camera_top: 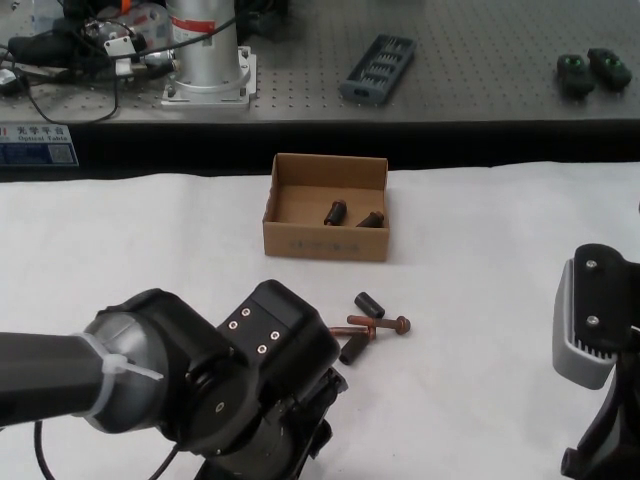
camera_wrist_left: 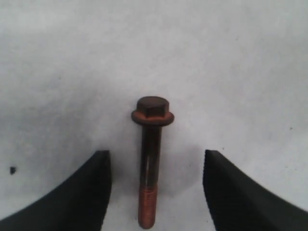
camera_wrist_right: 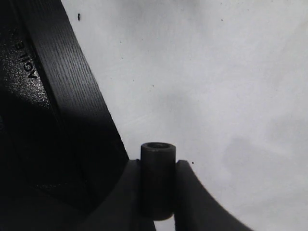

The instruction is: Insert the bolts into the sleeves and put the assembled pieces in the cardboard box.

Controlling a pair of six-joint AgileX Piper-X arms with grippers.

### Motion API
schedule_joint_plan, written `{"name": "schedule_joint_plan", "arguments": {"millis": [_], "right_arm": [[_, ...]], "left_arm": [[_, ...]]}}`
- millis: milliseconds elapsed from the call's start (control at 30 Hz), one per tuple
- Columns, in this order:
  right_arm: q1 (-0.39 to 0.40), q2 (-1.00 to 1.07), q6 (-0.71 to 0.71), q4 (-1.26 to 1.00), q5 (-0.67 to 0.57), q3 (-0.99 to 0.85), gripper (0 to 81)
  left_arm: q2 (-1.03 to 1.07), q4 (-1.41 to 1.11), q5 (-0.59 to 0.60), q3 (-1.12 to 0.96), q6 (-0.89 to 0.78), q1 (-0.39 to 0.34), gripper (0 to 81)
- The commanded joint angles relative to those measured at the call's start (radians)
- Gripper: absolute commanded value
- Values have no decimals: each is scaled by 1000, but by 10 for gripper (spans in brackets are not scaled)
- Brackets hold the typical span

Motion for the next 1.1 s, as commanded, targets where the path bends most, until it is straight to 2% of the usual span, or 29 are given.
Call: {"name": "schedule_joint_plan", "arguments": {"millis": [0, 267, 333, 467, 767, 1067], "right_arm": [[0, -7, 1, 7, -13, -8, 28], [0, -7, 1, 8, -13, -8, 28], [0, -7, 1, 8, -13, -8, 28], [0, -7, 1, 8, -13, -8, 28], [0, -7, 1, 18, 55, -8, 28], [0, -7, 1, 22, 40, -8, 28]], "left_arm": [[20, 9, -63, -1, -16, -4, 420], [22, 13, -107, -1, -16, -4, 401], [22, 13, -113, -1, -16, -4, 350], [22, 13, -113, -1, -16, -4, 195], [22, 13, -130, -1, -14, -4, 0], [-18, 11, -85, -1, 241, -4, 6]]}}
